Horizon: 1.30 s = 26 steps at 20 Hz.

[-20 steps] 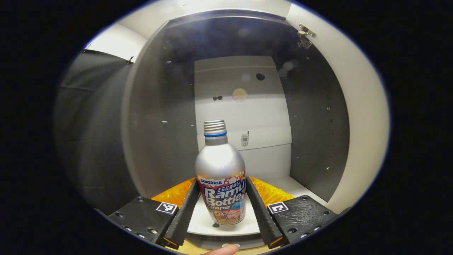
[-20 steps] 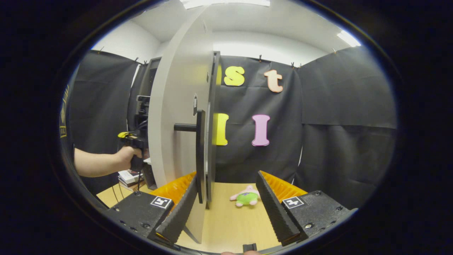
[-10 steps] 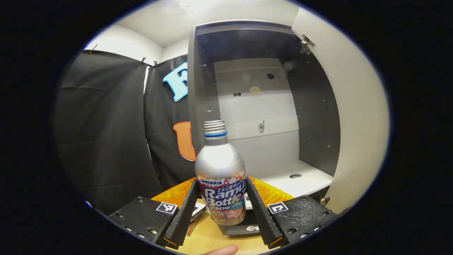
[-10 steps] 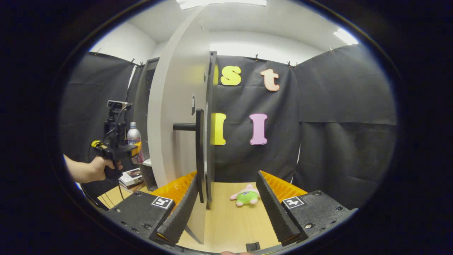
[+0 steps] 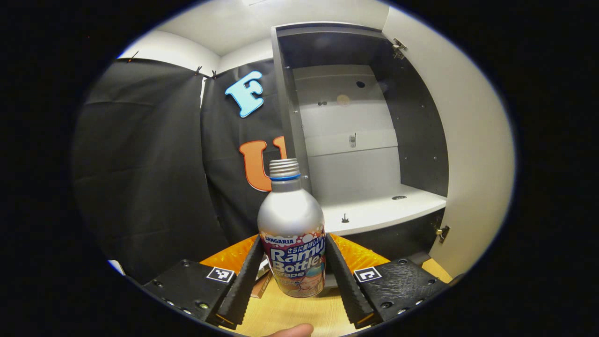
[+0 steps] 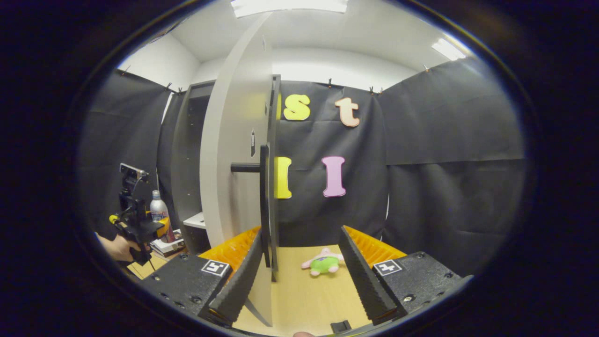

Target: Open the cabinet door with the right hand, grasp the bottle in the cabinet with the left hand and place it on the coaster, then close the cabinet door with the right hand.

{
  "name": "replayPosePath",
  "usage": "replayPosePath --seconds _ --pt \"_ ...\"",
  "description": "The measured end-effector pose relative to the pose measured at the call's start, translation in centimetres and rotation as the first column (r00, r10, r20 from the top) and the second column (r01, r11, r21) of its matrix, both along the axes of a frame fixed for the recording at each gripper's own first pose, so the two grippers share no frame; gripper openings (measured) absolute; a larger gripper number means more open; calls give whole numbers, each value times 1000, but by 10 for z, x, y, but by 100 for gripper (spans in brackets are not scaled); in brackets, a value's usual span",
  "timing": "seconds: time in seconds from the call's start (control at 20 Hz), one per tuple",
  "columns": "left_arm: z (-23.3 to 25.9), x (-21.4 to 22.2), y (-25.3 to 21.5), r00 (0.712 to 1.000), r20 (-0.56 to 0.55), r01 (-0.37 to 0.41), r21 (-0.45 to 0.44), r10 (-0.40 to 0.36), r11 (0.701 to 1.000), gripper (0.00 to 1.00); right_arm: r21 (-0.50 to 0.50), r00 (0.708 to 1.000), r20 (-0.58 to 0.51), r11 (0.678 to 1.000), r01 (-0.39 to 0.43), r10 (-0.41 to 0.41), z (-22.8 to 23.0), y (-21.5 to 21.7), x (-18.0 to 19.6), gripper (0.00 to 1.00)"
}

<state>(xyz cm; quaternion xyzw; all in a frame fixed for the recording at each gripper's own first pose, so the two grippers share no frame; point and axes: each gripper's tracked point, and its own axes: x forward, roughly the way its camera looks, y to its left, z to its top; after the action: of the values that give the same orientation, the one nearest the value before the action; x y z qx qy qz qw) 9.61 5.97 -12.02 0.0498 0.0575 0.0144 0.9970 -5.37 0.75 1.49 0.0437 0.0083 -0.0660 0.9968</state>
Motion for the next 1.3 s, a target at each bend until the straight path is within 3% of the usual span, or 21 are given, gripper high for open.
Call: replayPosePath --seconds 0.15,0.3,0.5,0.75,1.05,1.3 --pt "-31 -13 5 1000 -23 9 -3 -9 1000 78 -20 999 10 999 32 -32 0 -4 -10 97" --pt "-62 -26 8 999 -38 32 -19 -33 999 78 -98 992 -76 991 90 -98 -29 -8 -35 99" --pt "-114 -41 27 997 -71 -9 54 13 998 78 -72 987 -126 993 90 -98 -37 7 -49 99" --pt "-185 -65 33 990 -137 -23 25 26 999 78 -111 961 -242 988 108 -132 -51 14 -50 99" --pt "-251 -77 37 976 -213 -56 -20 51 998 78 -191 942 -313 980 62 -120 -39 35 -46 99" --pt "-256 -89 33 981 -191 -53 -42 44 998 78 -268 951 -299 964 -3 -80 -23 61 -37 100"
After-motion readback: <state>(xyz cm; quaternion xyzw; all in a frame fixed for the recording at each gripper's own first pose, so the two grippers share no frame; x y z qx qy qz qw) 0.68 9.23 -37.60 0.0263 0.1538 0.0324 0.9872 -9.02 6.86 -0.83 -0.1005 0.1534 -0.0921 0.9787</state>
